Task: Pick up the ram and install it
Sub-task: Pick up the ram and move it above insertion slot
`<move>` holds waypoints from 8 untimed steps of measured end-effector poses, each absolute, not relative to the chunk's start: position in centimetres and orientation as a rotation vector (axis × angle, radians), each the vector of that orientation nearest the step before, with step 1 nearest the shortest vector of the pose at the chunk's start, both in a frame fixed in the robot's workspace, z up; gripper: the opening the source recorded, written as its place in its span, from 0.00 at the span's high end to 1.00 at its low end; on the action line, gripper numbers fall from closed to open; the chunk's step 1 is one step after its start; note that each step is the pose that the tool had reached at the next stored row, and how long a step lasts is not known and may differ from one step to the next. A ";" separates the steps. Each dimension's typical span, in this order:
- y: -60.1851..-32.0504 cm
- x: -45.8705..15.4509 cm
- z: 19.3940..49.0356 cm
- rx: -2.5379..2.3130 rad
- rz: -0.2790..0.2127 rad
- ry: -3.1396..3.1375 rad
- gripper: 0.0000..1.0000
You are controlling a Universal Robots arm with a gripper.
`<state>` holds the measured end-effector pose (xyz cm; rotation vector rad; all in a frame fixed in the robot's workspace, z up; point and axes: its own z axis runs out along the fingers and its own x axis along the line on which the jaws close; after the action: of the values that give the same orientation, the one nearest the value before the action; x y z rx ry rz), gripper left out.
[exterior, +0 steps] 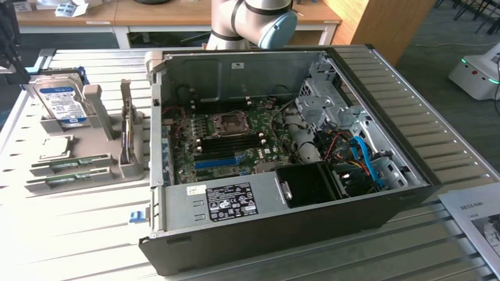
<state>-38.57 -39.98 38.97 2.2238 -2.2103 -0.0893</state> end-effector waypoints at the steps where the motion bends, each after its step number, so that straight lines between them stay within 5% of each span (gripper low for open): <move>1: -40.0 -38.6 38.8 2.224 -0.089 -2.210 0.87; 8: -40.0 -38.6 37.5 2.224 -0.089 -2.210 0.87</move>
<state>-38.57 -39.98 37.52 2.2238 -2.2103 -0.0893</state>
